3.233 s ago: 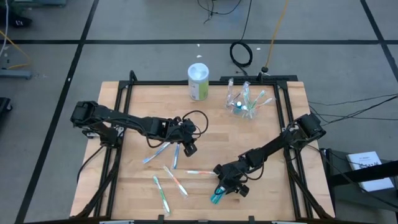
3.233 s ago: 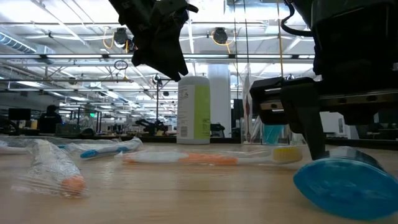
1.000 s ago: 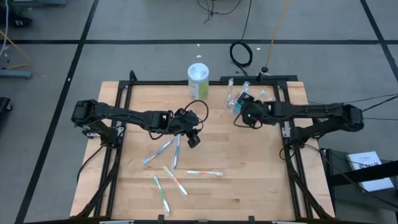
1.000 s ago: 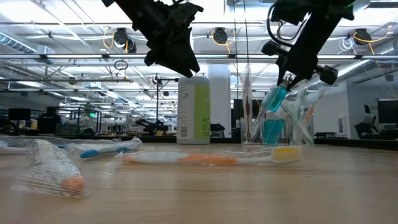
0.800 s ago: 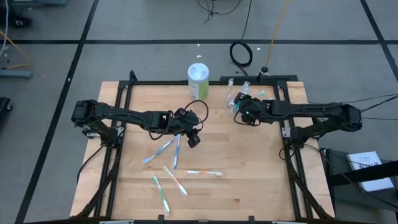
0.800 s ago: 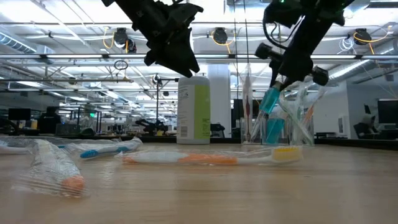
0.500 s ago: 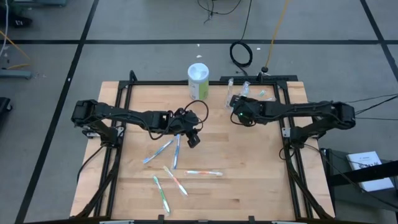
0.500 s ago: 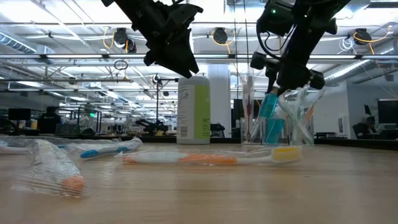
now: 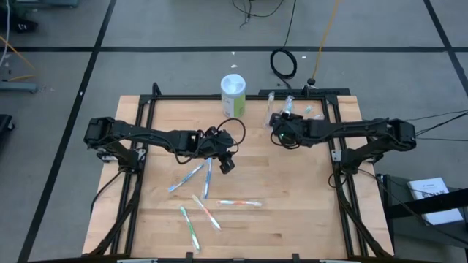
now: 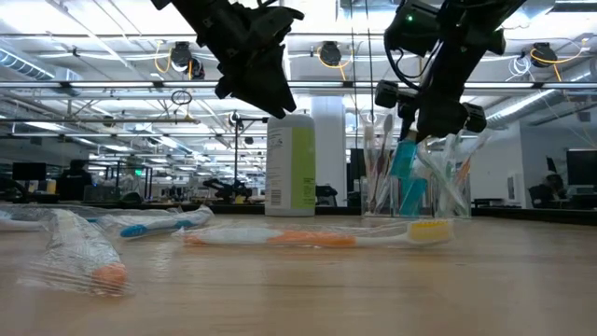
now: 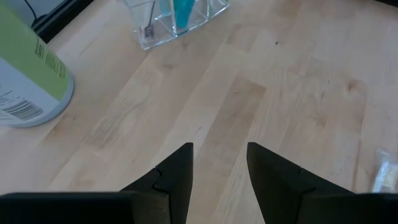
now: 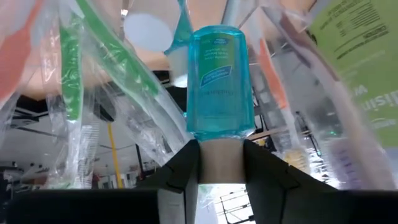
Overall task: Pick & Place toothbrushing station
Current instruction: Put the blue mouthwash into the transparent organizer, then put the blue toothbrush into the transparent organizer
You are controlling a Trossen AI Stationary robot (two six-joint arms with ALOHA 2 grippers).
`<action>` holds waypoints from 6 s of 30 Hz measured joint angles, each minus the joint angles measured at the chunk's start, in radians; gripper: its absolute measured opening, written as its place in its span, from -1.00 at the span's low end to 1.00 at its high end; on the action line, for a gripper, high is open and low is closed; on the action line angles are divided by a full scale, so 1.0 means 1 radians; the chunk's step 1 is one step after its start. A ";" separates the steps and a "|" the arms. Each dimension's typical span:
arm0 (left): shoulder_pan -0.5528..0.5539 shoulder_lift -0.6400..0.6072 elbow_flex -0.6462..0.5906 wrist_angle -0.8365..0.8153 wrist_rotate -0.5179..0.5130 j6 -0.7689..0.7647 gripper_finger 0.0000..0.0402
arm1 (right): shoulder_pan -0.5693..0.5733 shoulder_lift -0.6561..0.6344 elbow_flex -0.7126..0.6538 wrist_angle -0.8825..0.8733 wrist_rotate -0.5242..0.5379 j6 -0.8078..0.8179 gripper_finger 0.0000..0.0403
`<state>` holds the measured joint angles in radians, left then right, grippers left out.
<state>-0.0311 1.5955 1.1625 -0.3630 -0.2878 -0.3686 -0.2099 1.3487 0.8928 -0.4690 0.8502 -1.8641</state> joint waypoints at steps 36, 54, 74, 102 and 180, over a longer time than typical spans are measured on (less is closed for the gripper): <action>0.000 0.000 0.000 -0.001 -0.002 -0.003 -0.22 | 0.000 -0.031 -0.001 -0.072 -0.202 0.188 -0.20; 0.000 0.000 0.000 0.001 -0.002 -0.024 -0.22 | 0.207 -0.107 0.000 -0.189 -0.043 1.089 -0.28; -0.034 0.000 0.000 0.029 0.000 -0.084 -0.22 | 0.406 -0.241 -0.222 0.486 -0.699 1.984 -0.30; -0.131 0.000 0.000 0.156 0.094 -0.035 -0.22 | 0.467 -0.233 -0.507 1.109 -0.696 2.033 -0.30; -0.024 0.307 0.004 -0.384 0.213 -0.762 -0.37 | 0.458 -0.233 -0.543 1.055 -0.669 1.975 -0.30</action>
<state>-0.0550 1.9030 1.1661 -0.7466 -0.0748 -1.1304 0.2478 1.1160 0.3496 0.5859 0.1814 0.1108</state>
